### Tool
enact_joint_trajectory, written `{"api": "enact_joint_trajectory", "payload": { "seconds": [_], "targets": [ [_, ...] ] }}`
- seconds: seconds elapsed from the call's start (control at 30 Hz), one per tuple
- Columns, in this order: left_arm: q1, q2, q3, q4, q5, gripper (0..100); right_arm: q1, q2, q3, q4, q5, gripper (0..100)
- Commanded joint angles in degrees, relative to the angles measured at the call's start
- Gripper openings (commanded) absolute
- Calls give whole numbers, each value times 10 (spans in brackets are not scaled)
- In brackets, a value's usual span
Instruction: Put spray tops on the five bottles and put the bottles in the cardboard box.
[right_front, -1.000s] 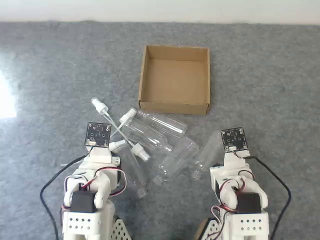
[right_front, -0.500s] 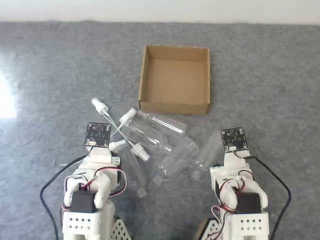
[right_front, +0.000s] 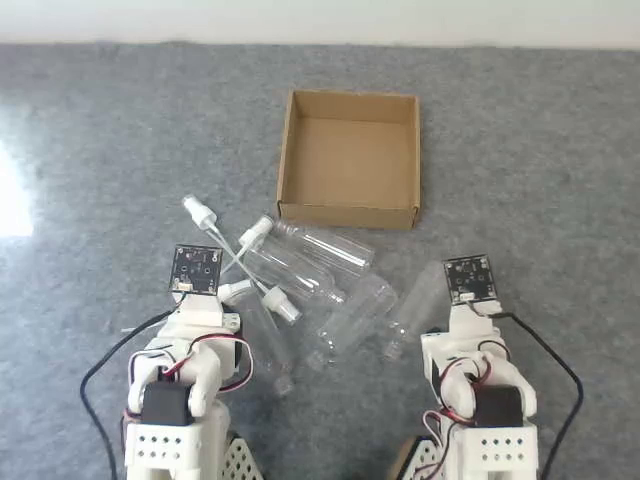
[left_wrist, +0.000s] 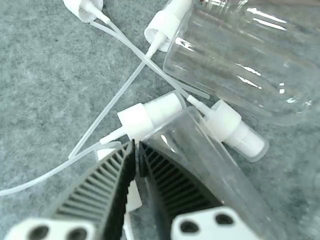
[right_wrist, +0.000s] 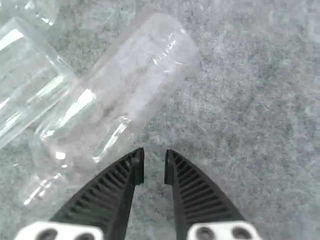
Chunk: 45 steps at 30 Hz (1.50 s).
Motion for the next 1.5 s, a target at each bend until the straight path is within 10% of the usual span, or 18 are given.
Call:
{"api": "enact_joint_trajectory", "payload": {
  "seconds": [0.0, 0.23, 0.5, 0.93, 1.47],
  "targets": [
    [1, -11, -12, 3, -1, 13, 44, -7, -18, 0, 8, 62],
    [1, -11, -12, 3, -1, 13, 145, -7, -112, -2, 18, 61],
    [1, -11, -12, 3, -1, 13, 153, -7, -195, -22, 240, 58],
    [1, -11, -12, 3, -1, 13, 150, 16, -333, -15, 240, 58],
    [1, -11, -12, 3, -1, 13, 19, 415, -540, 6, 166, 64]
  ]
}}
